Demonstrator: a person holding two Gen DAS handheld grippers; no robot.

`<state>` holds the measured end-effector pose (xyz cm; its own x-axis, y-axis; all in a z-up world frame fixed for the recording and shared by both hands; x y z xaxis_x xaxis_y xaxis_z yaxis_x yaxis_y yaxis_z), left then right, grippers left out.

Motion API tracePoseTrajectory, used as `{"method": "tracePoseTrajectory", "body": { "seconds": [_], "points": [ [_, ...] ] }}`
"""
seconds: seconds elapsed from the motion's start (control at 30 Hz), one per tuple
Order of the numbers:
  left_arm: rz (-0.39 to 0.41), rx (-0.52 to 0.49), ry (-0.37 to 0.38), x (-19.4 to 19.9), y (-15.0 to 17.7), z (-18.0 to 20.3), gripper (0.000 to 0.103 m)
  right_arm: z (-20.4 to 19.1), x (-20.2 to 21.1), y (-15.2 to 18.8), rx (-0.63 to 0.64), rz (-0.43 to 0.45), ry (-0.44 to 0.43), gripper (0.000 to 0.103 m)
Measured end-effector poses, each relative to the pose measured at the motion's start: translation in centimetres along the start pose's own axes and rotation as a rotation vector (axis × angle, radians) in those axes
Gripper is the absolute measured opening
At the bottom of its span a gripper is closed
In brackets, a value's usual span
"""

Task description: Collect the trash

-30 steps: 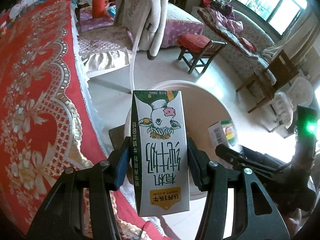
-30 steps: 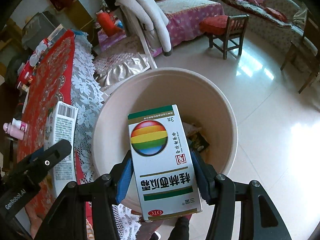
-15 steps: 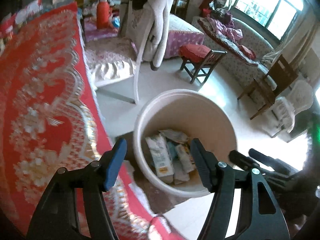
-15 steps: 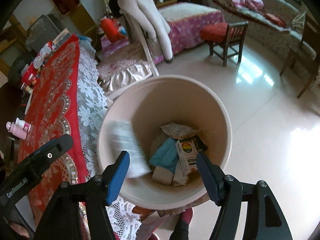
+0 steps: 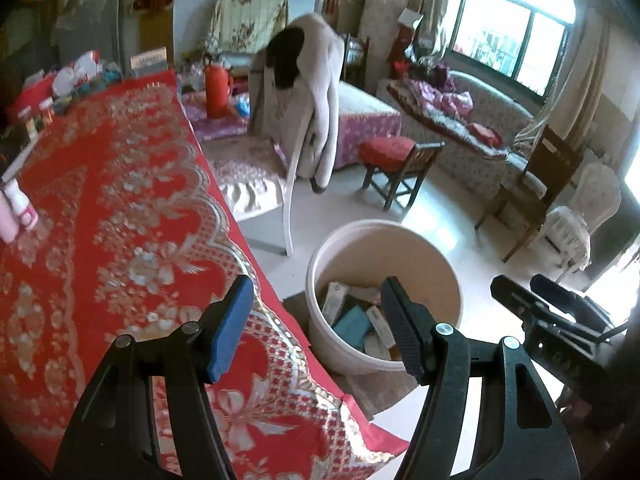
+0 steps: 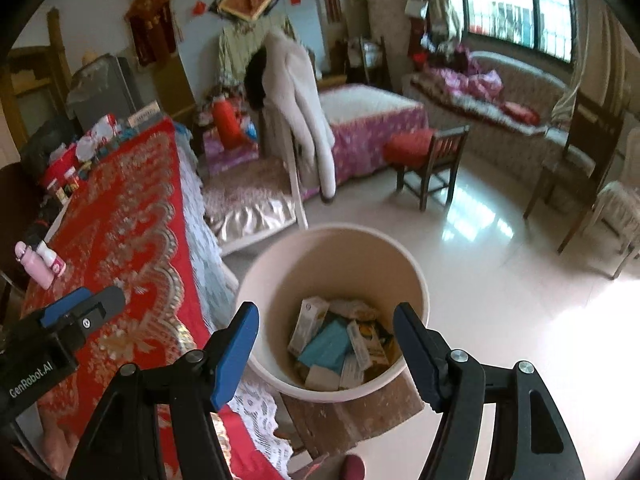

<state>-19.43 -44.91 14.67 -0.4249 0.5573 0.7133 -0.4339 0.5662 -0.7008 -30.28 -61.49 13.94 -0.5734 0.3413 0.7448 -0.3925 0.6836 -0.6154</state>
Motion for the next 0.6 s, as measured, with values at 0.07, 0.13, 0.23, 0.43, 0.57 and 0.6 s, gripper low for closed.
{"method": "tracePoseTrajectory", "body": {
  "seconds": [0.07, 0.13, 0.23, 0.43, 0.57, 0.6],
  "points": [
    [0.035, -0.012, -0.003, 1.6, 0.0, 0.0, 0.065, -0.7, 1.6, 0.0, 0.003, 0.047, -0.003, 0.068],
    [0.059, -0.019, -0.007, 2.7, 0.1, -0.1, 0.065, -1.4, 3.0, -0.1, 0.013, 0.089, 0.001, 0.068],
    [0.095, -0.028, -0.01, 4.3, 0.2, -0.2, 0.065, -2.2, 4.5, 0.0, 0.031, 0.132, 0.006, 0.069],
    [0.139, -0.053, -0.019, 6.6, 0.3, -0.2, 0.065, -3.3, 7.4, 0.4, 0.031, 0.2, -0.006, 0.073],
    [0.161, -0.062, -0.038, 7.8, 0.6, -0.2, 0.065, -4.1, 9.1, 0.6, 0.041, 0.244, -0.001, 0.074],
    [0.163, -0.064, -0.041, 8.0, 0.7, -0.3, 0.065, -4.3, 9.4, 0.7, 0.041, 0.249, -0.001, 0.076]
  ]
}}
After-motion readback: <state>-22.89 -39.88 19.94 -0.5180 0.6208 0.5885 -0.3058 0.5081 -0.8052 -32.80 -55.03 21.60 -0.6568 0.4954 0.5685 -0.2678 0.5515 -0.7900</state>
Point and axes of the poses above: each gripper's, at about its wrist camera, not at the fingertips, and x roughly against the way its jaws point, z to its right, y to its underside, the point moved 3 cm from there along -x, roughly the way its jaws point, and after that the axes turned 13 degrees about -x, right-handed, at the moved point
